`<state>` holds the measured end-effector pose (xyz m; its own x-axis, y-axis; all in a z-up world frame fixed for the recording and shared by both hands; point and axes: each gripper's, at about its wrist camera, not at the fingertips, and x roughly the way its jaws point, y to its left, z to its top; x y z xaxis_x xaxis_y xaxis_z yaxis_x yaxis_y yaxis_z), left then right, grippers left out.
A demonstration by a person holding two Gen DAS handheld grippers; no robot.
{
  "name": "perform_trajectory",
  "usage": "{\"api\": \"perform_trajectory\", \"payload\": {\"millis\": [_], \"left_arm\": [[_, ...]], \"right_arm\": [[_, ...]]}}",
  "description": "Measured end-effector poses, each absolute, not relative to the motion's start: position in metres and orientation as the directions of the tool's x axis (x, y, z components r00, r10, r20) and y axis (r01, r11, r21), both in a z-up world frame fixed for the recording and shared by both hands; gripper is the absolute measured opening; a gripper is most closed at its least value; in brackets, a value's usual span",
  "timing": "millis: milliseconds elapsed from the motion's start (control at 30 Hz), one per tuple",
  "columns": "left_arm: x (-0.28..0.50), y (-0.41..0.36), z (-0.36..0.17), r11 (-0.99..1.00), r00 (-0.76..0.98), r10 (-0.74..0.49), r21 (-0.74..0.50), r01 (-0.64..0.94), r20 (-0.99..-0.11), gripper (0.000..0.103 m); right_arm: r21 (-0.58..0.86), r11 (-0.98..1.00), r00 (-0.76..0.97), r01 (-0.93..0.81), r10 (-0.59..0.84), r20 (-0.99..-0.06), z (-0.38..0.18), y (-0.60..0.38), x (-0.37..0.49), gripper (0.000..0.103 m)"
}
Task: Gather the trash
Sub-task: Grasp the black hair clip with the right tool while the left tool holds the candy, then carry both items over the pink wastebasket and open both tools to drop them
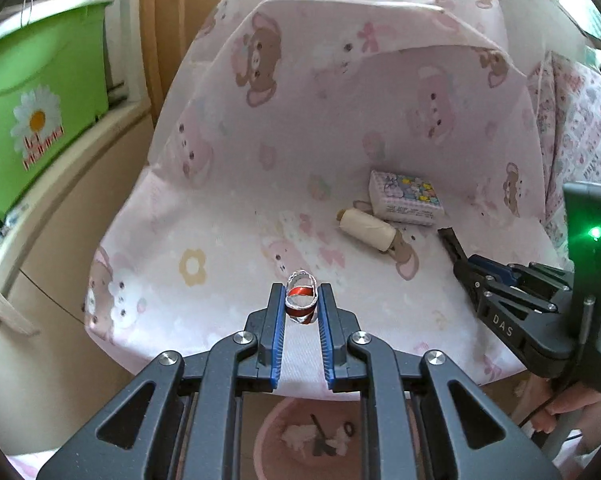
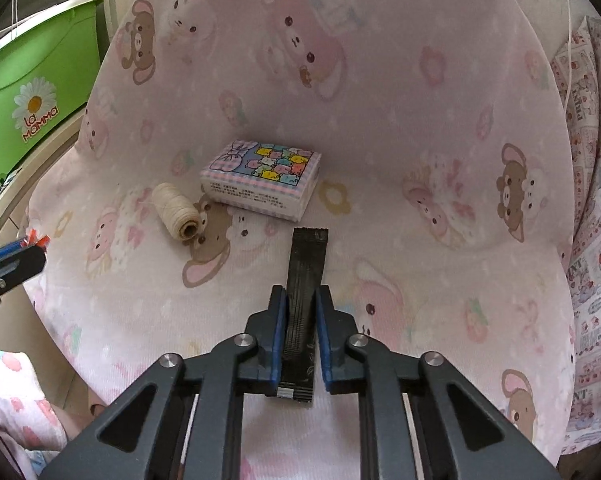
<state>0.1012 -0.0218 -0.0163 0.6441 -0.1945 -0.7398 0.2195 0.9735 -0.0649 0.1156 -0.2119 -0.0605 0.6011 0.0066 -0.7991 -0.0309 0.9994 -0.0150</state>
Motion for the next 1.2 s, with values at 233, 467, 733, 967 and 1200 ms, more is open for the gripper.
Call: {"api": "perform_trajectory", "payload": {"millis": [233,467,733,967,1200], "left_arm": [[0.084,-0.004,-0.013,0.971,0.625,-0.238,-0.174,0.163,-0.743,0.015],[0.048,0.009,-0.002,0.974,0.676,-0.224,-0.182,0.134,-0.702,0.015],[0.025,0.007,-0.007,0.971,0.657,-0.239,-0.176,0.162,-0.715,0.015],[0.033,0.001,-0.040,0.958,0.513,-0.288,-0.250,0.143,-0.809,0.015],[0.038,-0.003,-0.066,0.963,0.423,-0.267,-0.230,0.138,-0.866,0.015]], "right_arm": [[0.010,1.000,0.625,-0.017,0.018,-0.780,-0.044,-0.215,0.101,0.014],[0.072,0.997,0.701,-0.013,0.060,-0.710,0.003,-0.215,0.060,0.014],[0.118,0.976,0.728,-0.181,0.214,-0.651,0.036,-0.190,-0.013,0.014],[0.137,0.962,0.658,-0.236,0.262,-0.706,0.015,-0.171,-0.032,0.014],[0.133,0.960,0.575,-0.248,0.256,-0.777,-0.011,-0.168,-0.028,0.015]]}}
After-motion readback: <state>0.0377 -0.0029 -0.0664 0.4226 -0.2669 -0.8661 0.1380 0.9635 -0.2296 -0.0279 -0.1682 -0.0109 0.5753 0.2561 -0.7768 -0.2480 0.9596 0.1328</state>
